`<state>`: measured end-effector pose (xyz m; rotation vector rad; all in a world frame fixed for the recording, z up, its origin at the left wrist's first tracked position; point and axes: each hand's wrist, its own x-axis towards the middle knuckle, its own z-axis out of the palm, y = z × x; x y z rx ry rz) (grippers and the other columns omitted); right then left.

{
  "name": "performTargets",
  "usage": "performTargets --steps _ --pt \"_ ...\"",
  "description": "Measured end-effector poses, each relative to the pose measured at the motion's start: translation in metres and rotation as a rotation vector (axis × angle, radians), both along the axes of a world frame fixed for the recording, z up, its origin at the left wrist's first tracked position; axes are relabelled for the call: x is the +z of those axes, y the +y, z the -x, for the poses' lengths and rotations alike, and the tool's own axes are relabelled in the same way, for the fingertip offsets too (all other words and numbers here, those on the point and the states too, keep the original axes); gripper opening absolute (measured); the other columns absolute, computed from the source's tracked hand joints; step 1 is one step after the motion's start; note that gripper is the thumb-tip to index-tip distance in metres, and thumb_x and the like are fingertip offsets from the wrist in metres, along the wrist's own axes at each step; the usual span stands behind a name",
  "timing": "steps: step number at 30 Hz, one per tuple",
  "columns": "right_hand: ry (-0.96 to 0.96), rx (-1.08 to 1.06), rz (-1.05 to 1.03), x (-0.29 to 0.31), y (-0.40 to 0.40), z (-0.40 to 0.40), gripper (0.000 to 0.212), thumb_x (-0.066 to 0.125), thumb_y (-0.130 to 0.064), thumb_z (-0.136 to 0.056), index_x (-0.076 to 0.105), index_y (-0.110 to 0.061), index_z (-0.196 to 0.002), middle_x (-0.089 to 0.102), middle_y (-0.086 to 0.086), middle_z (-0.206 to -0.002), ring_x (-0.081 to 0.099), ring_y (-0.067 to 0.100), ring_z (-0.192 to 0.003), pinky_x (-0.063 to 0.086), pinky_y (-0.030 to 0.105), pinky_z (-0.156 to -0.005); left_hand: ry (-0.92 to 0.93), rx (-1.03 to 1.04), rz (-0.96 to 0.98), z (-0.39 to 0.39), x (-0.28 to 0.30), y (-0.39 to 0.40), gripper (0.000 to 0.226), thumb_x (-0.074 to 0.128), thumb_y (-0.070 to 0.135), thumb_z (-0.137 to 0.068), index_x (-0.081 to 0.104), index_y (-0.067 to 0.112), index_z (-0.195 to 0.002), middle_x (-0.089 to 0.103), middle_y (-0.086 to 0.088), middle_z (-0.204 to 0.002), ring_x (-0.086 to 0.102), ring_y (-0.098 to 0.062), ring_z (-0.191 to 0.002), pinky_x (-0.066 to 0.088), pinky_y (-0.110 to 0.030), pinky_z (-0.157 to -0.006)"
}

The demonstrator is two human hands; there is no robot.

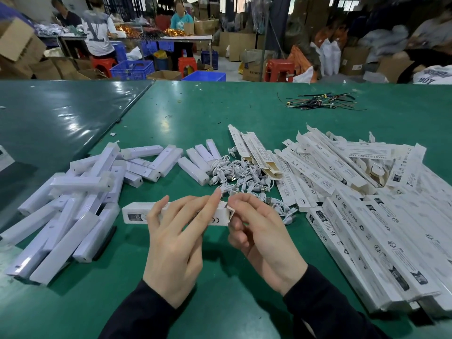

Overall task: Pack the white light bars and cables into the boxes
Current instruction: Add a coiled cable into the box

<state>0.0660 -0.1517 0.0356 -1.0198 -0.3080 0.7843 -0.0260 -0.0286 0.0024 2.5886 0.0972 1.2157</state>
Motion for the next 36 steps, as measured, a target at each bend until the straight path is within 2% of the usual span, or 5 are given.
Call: performTargets --steps 4,10,17,29,36 --pt "0.004 -0.003 0.005 -0.001 -0.0006 -0.0004 0.018 0.065 -0.016 -0.089 0.066 -0.023 -0.072 0.047 -0.002 -0.054 0.035 0.007 -0.04 0.03 0.016 -0.041 -0.002 0.002 -0.003 -0.0002 -0.0004 -0.0003 0.07 0.052 -0.008 -0.08 0.046 0.024 -0.142 0.056 0.014 -0.121 0.051 -0.012 -0.112 0.027 -0.044 -0.104" --pt "-0.025 0.018 0.007 -0.0003 -0.0006 -0.0012 0.012 0.074 -0.03 -0.067 0.065 -0.022 -0.072 0.047 -0.002 -0.054 0.035 0.007 -0.04 0.028 0.017 -0.041 -0.004 -0.004 -0.03 -0.0007 -0.0003 0.0015 0.07 0.054 -0.008 -0.079 0.046 0.023 -0.141 0.056 0.013 -0.123 0.052 -0.014 -0.111 0.031 -0.048 -0.1" --pt "0.013 -0.004 0.017 -0.0022 -0.0008 -0.0026 0.027 0.066 -0.011 -0.087 0.064 -0.023 -0.064 0.045 -0.002 -0.05 0.032 0.008 -0.038 0.031 0.017 -0.04 0.0 -0.023 -0.032 -0.0003 -0.0002 -0.0001 0.069 0.052 -0.009 -0.08 0.046 0.022 -0.142 0.056 0.012 -0.122 0.054 -0.016 -0.107 0.032 -0.043 -0.094" --pt "-0.177 -0.095 -0.006 -0.0026 0.0015 0.002 0.029 0.07 -0.03 -0.086 0.053 -0.025 -0.064 0.036 -0.006 -0.044 0.032 0.009 -0.039 0.03 0.019 -0.042 0.007 -0.129 0.039 -0.0002 0.0003 -0.0036 0.069 0.047 -0.008 -0.081 0.041 0.022 -0.144 0.053 0.015 -0.126 0.049 -0.012 -0.109 0.035 -0.038 -0.091" --pt "-0.18 0.017 -0.139 -0.0027 0.0017 0.0008 0.013 0.063 -0.019 -0.083 0.075 -0.022 -0.079 0.038 -0.003 -0.051 0.038 0.011 -0.044 0.03 0.022 -0.045 -0.06 -0.118 0.127 0.0001 0.0052 -0.0044 0.058 0.048 0.002 -0.088 0.039 0.015 -0.144 0.059 0.008 -0.119 0.053 -0.014 -0.109 0.039 -0.037 -0.091"
